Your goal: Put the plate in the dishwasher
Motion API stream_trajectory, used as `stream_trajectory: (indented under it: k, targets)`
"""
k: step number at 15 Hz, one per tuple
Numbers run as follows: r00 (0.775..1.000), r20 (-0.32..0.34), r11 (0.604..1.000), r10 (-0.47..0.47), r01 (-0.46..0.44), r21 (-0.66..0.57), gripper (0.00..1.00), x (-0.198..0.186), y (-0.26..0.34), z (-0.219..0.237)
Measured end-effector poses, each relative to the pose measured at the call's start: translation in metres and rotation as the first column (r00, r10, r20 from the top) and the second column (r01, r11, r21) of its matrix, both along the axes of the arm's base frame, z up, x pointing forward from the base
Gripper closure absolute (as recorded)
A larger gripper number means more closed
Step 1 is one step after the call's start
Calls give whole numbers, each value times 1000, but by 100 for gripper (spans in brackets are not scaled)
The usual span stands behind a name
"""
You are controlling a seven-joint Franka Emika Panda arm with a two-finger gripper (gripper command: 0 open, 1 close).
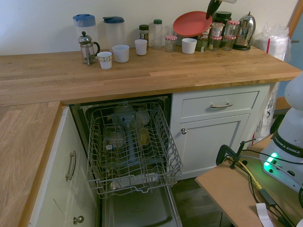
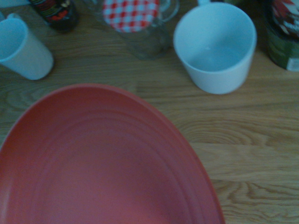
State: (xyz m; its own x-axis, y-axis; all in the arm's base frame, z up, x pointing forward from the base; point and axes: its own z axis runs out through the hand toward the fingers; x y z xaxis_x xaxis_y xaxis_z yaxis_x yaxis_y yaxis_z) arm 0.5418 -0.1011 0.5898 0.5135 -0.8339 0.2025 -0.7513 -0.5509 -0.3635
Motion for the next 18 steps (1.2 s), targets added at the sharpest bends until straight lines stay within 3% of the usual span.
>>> stream_trajectory:
  k: [2,5,11,14,17,18]
  targets:
    - [998,13,992,54,-52,-114,100,-6,81,19]
    - [990,8,954,139,-131,-270,100,-9,187,11]
    - [947,-62,807,316,-302,-508,100,-45,376,-61]
    - [920,-97,735,380,-363,-573,100,-64,425,-92]
    - [910,-113,714,399,-385,-584,100,-72,436,-98]
    - [906,-115,687,406,-386,-616,100,-75,441,-96]
